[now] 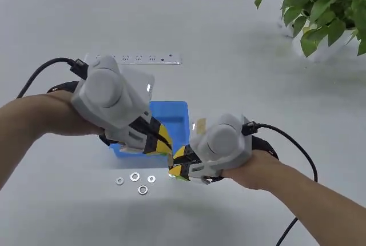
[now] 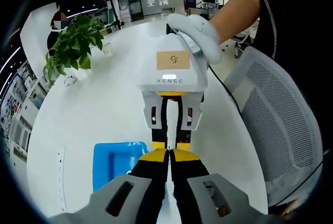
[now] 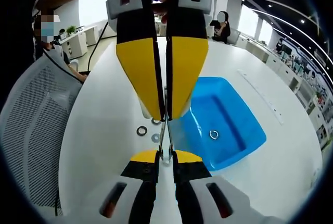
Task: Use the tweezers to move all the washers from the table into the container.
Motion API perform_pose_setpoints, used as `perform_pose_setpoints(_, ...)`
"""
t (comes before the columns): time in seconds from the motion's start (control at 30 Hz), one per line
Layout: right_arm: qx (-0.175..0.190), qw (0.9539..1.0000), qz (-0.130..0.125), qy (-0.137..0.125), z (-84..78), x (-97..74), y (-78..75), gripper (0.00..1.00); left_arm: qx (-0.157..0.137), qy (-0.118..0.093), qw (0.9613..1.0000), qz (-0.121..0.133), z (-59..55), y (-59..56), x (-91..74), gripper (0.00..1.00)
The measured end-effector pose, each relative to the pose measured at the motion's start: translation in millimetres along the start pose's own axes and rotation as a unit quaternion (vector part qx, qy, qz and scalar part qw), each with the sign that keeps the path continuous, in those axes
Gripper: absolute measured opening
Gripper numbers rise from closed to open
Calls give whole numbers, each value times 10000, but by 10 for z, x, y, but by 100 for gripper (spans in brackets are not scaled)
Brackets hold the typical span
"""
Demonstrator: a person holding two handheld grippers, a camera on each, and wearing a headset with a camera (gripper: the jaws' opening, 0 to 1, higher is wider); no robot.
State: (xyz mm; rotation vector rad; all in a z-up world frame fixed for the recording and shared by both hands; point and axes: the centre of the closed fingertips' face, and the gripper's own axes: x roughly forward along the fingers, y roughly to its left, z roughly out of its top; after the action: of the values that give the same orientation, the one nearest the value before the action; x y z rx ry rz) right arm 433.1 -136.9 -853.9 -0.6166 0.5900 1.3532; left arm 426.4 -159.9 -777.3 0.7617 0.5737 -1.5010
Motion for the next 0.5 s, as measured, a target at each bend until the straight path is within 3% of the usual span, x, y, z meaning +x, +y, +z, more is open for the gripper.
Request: perform_pose_setpoints(0.5,88,9999,62,18,-72,36,30,13,-71,-10,9999,-78,-44,-24,66,6)
